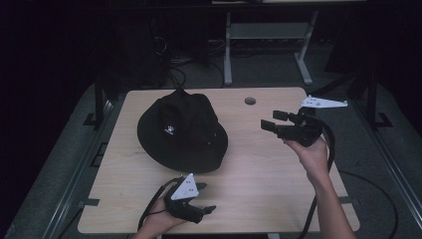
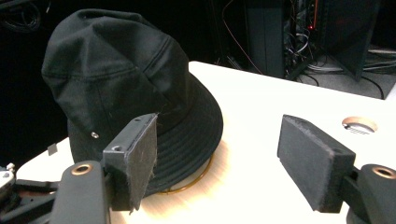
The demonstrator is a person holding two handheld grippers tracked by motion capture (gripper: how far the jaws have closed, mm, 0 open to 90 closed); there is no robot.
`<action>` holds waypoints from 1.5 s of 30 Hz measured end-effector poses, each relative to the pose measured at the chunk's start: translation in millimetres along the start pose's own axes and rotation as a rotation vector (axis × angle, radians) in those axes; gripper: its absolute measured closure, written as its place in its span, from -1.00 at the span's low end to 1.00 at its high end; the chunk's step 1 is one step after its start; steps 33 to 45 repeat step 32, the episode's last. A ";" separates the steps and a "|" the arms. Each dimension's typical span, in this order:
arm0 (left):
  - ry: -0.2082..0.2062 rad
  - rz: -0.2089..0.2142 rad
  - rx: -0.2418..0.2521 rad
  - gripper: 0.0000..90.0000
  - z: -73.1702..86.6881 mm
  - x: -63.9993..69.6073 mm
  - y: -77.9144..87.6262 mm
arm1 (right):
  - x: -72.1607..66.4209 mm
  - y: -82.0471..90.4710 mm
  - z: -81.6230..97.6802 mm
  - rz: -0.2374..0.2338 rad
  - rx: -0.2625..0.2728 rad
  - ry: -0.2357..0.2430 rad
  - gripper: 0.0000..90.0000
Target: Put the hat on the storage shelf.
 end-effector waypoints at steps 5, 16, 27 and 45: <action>0.003 -0.001 0.004 -0.42 0.3 -0.2 0.1 | 2.9 4.8 8.9 0.007 0.000 -0.011 -0.38; 0.019 0.005 0.017 -0.43 0.7 -0.2 0.7 | 9.9 19.6 30.3 0.030 0.001 -0.038 -0.40; 0.018 -0.001 0.014 -0.43 1.5 -1.2 1.1 | 14.3 33.9 64.2 0.043 -0.008 -0.072 -0.41; 0.015 0.000 0.008 -0.43 1.4 0.5 0.6 | 14.4 42.6 81.9 0.046 0.001 -0.086 -0.42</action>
Point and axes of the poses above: each handheld gripper's, and its own axes: y roughly backward along the jaws, z roughly out of its underside, x roughly to its right, the point moved 2 cm from there along -y, roughly forward along the jaws, and after that the axes turned 8 degrees about -x, right-handed, at the moved point
